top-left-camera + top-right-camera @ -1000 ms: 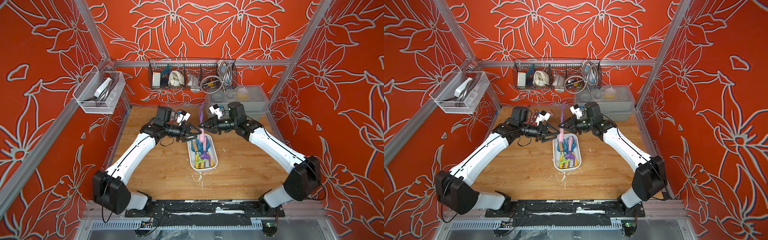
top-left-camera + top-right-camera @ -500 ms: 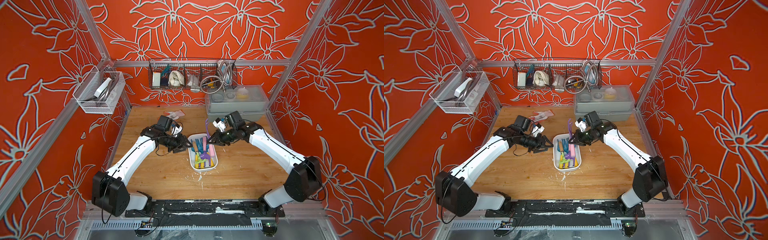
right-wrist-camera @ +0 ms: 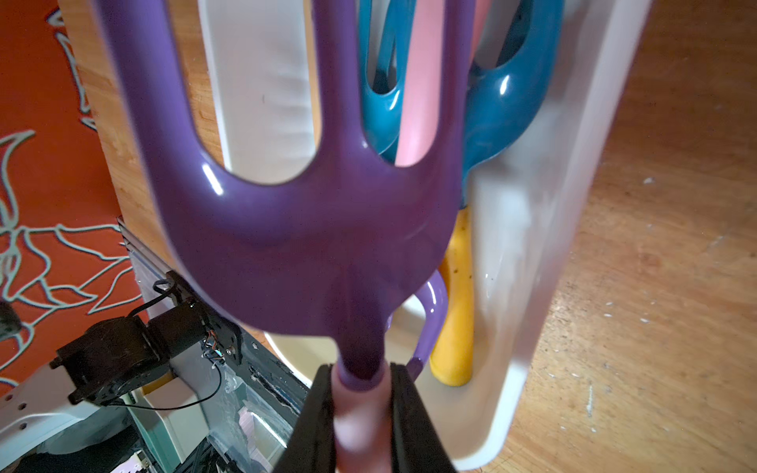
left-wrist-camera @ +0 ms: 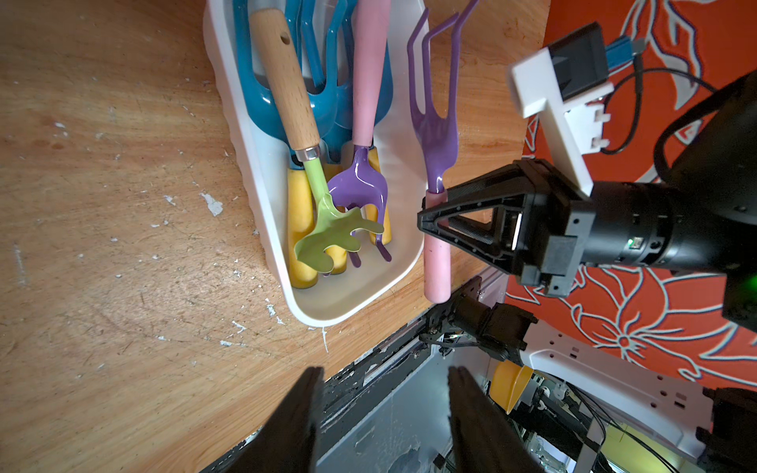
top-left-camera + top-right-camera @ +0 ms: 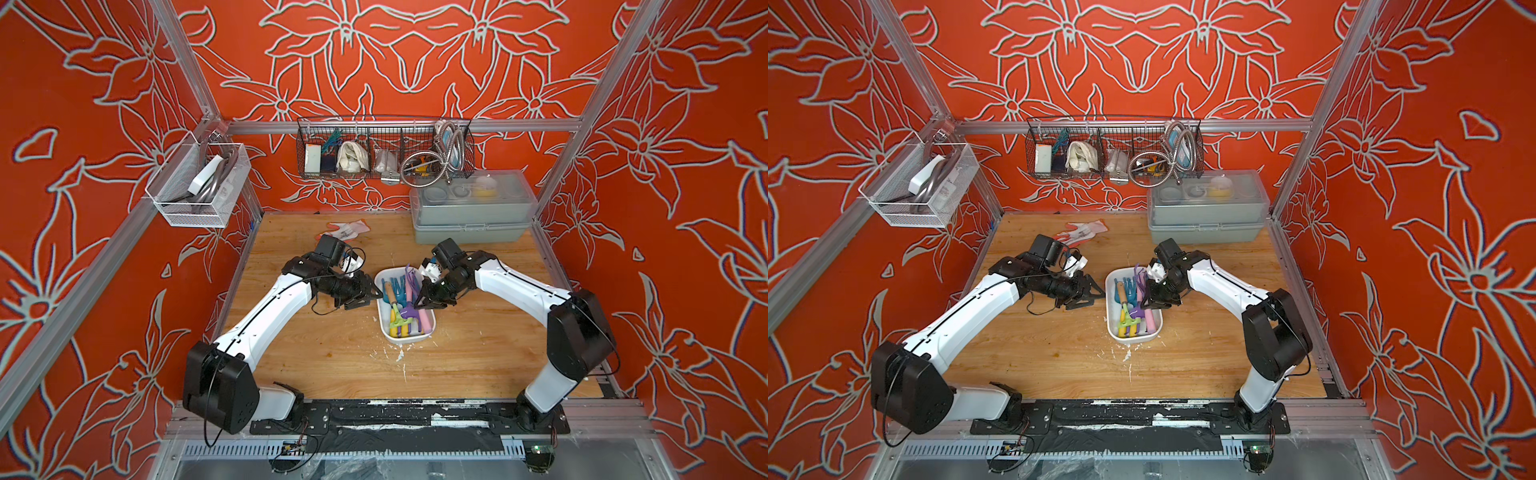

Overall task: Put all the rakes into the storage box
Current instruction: Place the rake in the storage box.

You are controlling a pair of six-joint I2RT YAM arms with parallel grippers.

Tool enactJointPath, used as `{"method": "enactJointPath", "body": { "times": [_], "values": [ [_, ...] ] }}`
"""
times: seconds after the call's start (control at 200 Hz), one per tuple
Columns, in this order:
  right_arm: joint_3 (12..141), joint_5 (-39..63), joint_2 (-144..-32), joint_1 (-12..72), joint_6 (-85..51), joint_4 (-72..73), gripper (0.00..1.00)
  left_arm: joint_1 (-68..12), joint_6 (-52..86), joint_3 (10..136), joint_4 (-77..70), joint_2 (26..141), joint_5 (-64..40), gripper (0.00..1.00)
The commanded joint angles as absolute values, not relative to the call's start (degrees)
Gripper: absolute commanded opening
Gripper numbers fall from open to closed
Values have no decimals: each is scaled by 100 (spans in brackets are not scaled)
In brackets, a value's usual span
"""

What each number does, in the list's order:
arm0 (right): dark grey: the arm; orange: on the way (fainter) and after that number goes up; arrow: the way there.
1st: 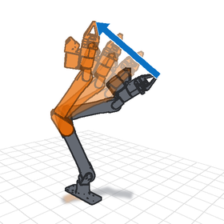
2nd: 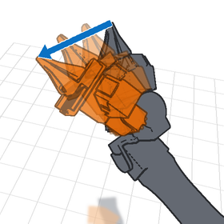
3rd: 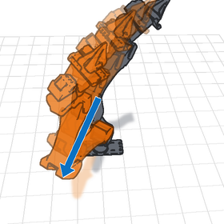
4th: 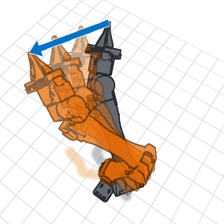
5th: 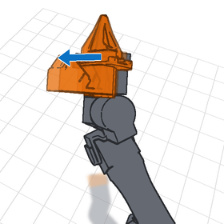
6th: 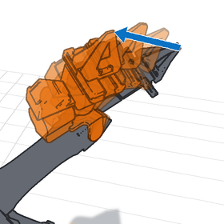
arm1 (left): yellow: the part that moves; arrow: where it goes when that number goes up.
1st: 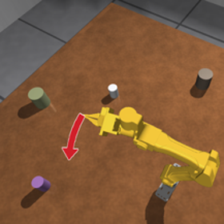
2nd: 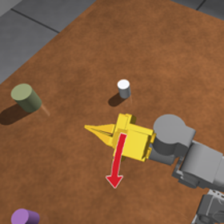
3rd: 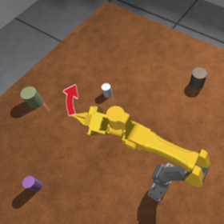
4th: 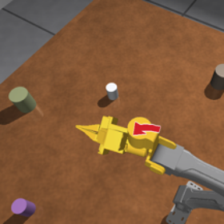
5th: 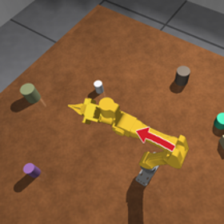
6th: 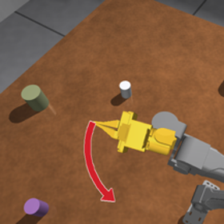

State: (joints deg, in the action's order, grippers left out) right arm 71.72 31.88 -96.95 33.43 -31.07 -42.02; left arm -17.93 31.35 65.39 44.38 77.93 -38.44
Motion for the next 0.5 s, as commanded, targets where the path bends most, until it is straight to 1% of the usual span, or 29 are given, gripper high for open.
{"method": "enactJointPath", "body": {
  "times": [0.0,0.095,0.145,0.195,0.26,0.35,0.495],
  "values": [
    [7357,2929,-9767,3377,-2958,-4322,20,-1765,3144,6469,4377,7630,-3819,51],
    [7338,2787,-9688,3377,-2955,-4283,41,-1767,3161,6469,4355,7614,-3773,51],
    [7348,2726,-9601,3375,-2949,-4249,50,-1767,3177,6478,4321,7606,-3747,52],
    [7356,2656,-9510,3373,-2959,-4222,56,-1767,3192,6508,4290,7603,-3727,52],
    [7393,2589,-9392,3366,-2954,-4212,59,-1767,3193,6570,4250,7605,-3684,52],
    [7455,2486,-9198,3350,-2913,-4224,60,-1756,3192,6694,4195,7564,-3544,53],
    [7568,2169,-8725,3314,-2769,-4226,66,-1739,3110,6930,4079,7394,-3040,57]
  ]
}}
